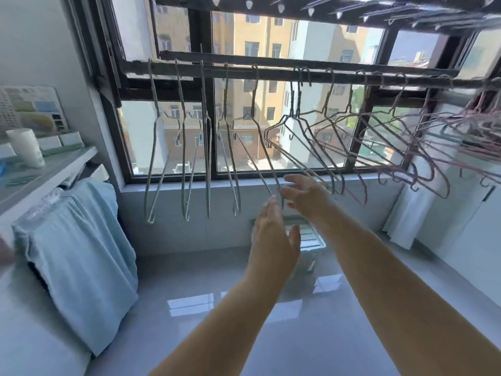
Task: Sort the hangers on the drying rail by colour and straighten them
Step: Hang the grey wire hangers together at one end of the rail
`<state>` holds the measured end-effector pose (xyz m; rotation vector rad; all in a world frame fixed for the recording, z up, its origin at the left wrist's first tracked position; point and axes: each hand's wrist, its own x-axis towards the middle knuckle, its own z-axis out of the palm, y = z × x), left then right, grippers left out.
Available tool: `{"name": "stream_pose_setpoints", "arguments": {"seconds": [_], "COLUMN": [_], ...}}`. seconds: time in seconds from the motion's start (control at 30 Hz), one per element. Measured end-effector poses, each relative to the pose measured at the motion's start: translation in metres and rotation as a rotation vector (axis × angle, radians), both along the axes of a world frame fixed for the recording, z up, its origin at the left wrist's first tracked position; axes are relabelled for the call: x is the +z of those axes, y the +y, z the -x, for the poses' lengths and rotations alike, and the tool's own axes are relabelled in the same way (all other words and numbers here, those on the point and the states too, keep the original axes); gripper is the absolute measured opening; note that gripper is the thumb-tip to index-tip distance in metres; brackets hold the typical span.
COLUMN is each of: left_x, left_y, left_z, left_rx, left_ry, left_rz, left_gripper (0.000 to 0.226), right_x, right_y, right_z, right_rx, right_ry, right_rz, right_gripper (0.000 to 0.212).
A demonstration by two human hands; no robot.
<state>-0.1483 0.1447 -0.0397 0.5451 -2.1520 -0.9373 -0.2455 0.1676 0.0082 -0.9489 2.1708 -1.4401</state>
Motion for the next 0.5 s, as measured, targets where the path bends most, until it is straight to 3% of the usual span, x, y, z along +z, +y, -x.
{"name": "stream_pose_setpoints", "arguments": {"seconds": [0.07,0.17,0.33,0.5], "left_x": [-0.005,-0.008,-0.006,-0.009], "left_y": [-0.006,-0.011,-0.012,-0.011], "left_z": [0.008,0.016,0.018,0.028], "left_rx": [0.014,0.039,0.081,0.068], "left_ry": [-0.051,-0.044,0.128,0.218], "left_rz": [-0.069,-0.103,-0.146,-0.207], "left_gripper": [0.062,0.06,0.034,0.023], "right_x": [-0.002,-0.003,-0.009,-0.011], "right_y": [-0.005,-0.008,-0.009,-0.005], "right_z": [-0.001,0.0,0.009,0.014], "right_rx": [0.048,0.116,0.089,0.059], "right_ry": [-0.215,-0.54,-0.617,-0.64], "right_rz": [0.112,0.322,0.433,0.48], "right_gripper": [0.039,0.017,0.022,0.024]}}
